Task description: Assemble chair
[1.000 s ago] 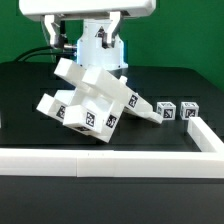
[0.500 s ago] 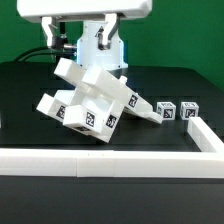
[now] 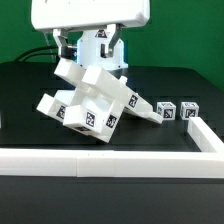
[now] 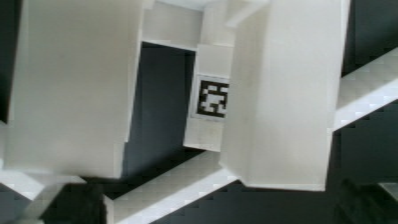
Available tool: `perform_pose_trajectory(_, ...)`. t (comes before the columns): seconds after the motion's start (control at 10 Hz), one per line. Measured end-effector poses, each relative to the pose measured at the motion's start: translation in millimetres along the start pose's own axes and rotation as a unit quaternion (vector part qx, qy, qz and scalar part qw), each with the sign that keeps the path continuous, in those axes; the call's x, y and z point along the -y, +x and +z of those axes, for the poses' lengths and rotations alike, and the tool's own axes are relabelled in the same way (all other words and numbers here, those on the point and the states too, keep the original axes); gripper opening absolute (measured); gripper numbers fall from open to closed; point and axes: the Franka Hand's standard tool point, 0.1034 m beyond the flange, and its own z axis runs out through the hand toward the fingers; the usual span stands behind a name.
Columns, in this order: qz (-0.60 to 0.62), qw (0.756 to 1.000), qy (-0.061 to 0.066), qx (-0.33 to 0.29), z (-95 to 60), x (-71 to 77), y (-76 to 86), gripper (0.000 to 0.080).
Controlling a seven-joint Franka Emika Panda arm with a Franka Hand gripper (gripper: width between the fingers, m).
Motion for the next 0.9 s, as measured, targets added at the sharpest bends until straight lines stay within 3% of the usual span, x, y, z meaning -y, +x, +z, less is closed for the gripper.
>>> perform_pose_trajectory(0.3, 0.004, 1.000, -0.002, -0.002, 0.9, -3.1, -1.9, 0.0649)
perform_pose_trajectory(0.5, -0.024, 1.000, -0.009, -0.008, 3.8, -17.4, 8.0, 0.0649)
perform_pose_trajectory(0.9, -0.042, 0.999, -0.025, -0.013, 15.7, -34.7, 9.3, 0.0649)
